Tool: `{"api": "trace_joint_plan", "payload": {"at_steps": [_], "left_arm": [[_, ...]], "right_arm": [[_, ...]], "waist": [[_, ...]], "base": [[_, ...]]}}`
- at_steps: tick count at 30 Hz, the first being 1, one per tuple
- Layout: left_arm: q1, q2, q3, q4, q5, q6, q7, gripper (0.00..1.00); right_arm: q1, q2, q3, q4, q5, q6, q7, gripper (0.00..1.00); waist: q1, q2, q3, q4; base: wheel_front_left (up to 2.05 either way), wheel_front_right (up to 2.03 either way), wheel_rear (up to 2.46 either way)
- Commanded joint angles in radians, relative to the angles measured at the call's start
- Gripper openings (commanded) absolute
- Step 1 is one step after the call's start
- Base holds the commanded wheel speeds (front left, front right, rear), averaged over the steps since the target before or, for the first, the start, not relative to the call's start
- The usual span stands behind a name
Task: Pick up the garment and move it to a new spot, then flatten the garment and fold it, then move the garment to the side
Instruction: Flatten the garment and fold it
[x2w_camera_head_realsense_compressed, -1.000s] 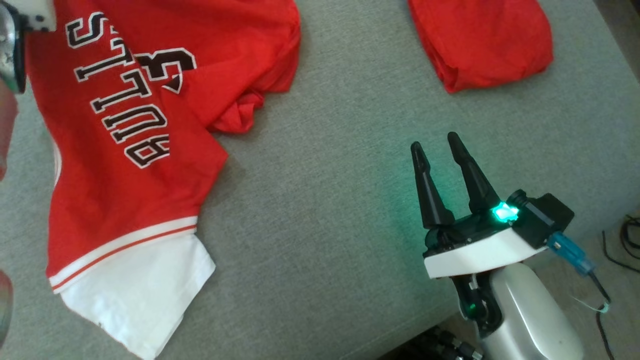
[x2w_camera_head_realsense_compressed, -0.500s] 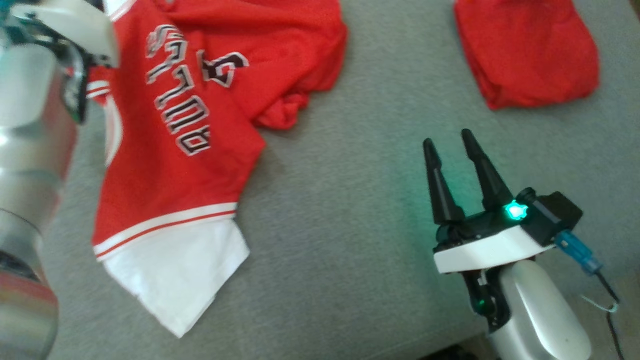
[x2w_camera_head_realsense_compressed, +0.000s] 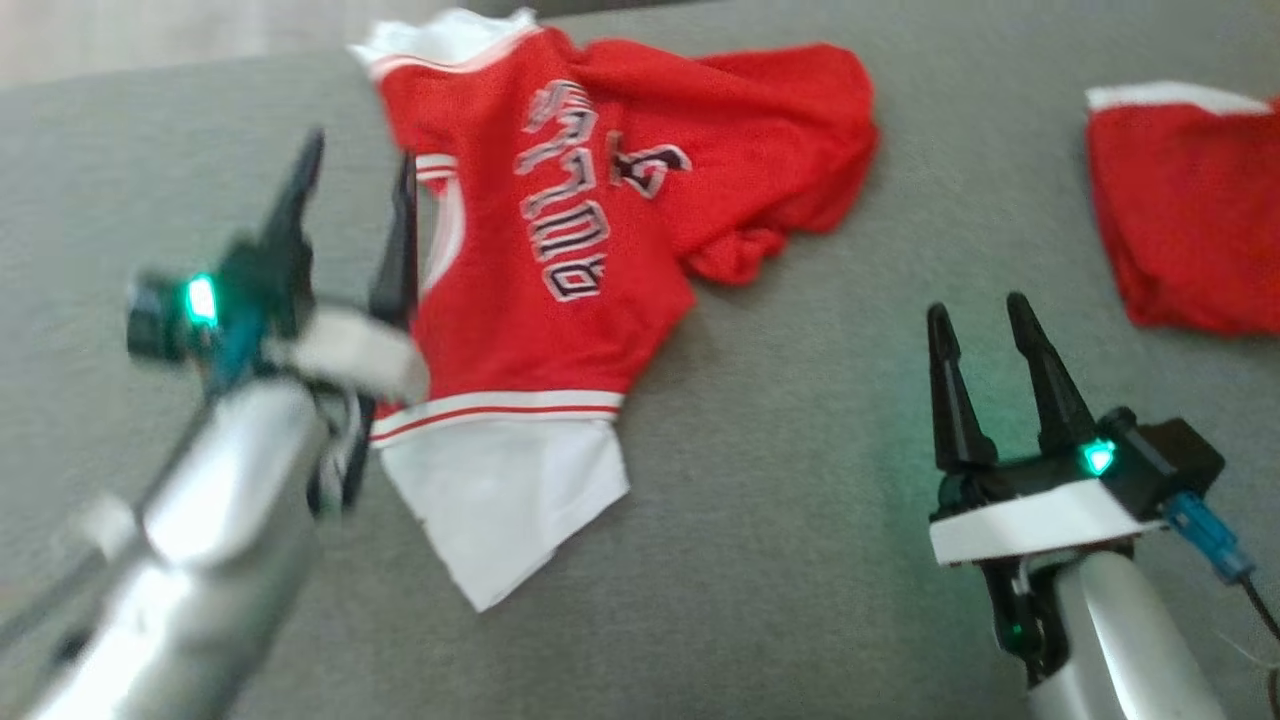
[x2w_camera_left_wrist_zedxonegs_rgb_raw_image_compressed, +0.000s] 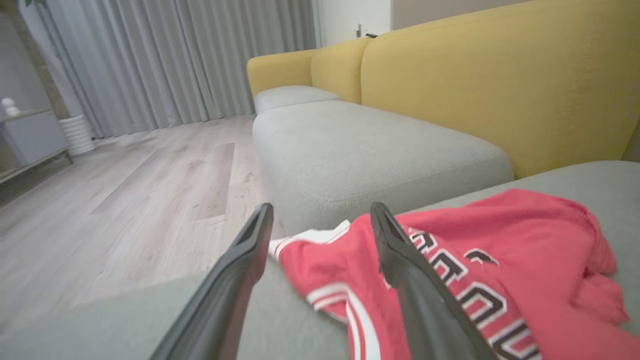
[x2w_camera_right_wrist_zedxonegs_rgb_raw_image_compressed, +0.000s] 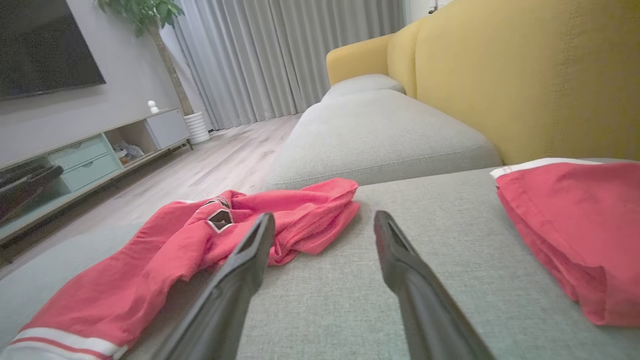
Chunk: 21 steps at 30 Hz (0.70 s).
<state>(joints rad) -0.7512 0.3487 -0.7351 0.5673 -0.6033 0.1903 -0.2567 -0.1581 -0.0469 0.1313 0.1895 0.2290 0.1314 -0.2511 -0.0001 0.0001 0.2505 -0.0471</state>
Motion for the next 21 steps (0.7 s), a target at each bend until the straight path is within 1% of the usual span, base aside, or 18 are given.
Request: {"api": "trace_joint_plan", "payload": {"at_steps": [1,5,10,13,17,21], "left_arm": [[0.004,0.038,0.059,-0.055,0.01,0.017,-0.005,1.0],[0.174,0.022,0.11,-0.169,0.049,0.058,-0.005,1.0],[0.33,-0.015,0.184,-0.263,0.088,0.091,-0.005,1.0],[0.376,-0.037,0.225,-0.288,0.107,0.087,-0.005,1.0],[0.387,-0.059,0.249,-0.295,0.147,0.064,-0.005,1.0],[0.385,-0.084,0.276,-0.287,0.17,0.042,-0.005,1.0]], "right_arm": [[0.002,-0.003,0.013,-0.028,-0.009,-0.001,-0.011,1.0],[0.026,-0.003,-0.011,-0.026,-0.02,-0.001,-0.011,1.0],[0.04,-0.003,-0.023,-0.024,-0.027,-0.001,-0.011,1.0],[0.041,-0.003,-0.028,-0.025,-0.031,-0.001,-0.011,1.0],[0.033,-0.003,-0.033,-0.024,-0.051,-0.001,-0.011,1.0],[-0.007,-0.003,-0.011,0.027,-0.087,-0.001,-0.011,1.0]], "waist": [[0.0001,-0.0001,-0.05,0.059],[0.0001,-0.0001,-0.07,0.095],[0.0001,-0.0001,-0.08,0.11],[0.0001,-0.0001,-0.077,0.115],[0.0001,-0.0001,-0.063,0.128],[0.0001,-0.0001,-0.041,0.144]], "base": [[0.0,0.0,0.0],[0.0,0.0,0.0],[0.0,0.0,0.0],[0.0,0.0,0.0],[0.0,0.0,0.0],[0.0,0.0,0.0]]}}
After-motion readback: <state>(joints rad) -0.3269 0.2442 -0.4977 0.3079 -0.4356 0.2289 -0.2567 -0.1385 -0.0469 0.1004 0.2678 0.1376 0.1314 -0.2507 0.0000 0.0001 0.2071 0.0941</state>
